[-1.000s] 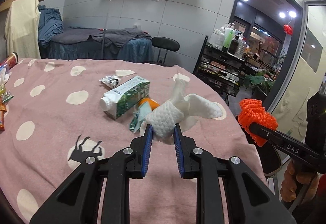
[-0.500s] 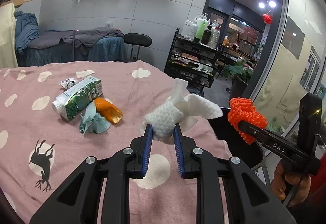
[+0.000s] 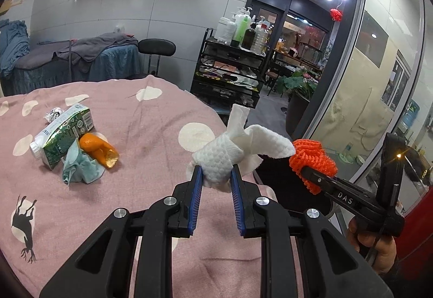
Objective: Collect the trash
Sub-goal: 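Carry the tissue and orange net with both tools over the bin, then open the right tool to drop the orange net into the bin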
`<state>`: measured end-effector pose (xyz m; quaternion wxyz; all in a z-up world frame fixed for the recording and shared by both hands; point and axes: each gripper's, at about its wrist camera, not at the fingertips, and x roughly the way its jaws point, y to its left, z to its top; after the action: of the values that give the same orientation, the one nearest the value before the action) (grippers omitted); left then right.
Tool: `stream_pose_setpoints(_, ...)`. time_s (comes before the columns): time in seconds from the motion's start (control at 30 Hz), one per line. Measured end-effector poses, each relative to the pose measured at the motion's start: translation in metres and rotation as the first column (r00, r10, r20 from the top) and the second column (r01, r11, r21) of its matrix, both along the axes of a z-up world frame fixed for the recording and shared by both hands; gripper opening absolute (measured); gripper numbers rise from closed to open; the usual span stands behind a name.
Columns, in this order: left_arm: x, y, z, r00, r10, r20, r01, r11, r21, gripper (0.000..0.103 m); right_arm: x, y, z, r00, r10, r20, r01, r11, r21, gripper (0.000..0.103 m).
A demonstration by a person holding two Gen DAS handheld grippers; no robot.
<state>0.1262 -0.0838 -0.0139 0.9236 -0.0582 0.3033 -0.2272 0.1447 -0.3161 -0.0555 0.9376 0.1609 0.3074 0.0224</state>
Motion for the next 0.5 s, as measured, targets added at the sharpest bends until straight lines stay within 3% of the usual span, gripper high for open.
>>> stream_pose_setpoints(0.33,0.01,-0.028,-0.007,0.997,-0.07,-0.035,0.07,0.998,-0.008,0.022,0.015,-0.036,-0.032,0.988,-0.125,-0.09,0.124,0.992,-0.015,0.025)
stream_pose_setpoints(0.4,0.013,-0.034,-0.009,0.995,-0.086,-0.043,0.086,0.996,-0.003,0.022,0.017,-0.043,-0.04,0.982,-0.152,-0.115,0.15,0.988,-0.025,0.042)
stream_pose_setpoints(0.5,0.016,-0.046,-0.012,0.992,-0.114,-0.054,0.115,0.993,0.014,0.022,0.015,-0.052,-0.05,0.976,-0.175,-0.133,0.176,0.984,-0.002,0.055)
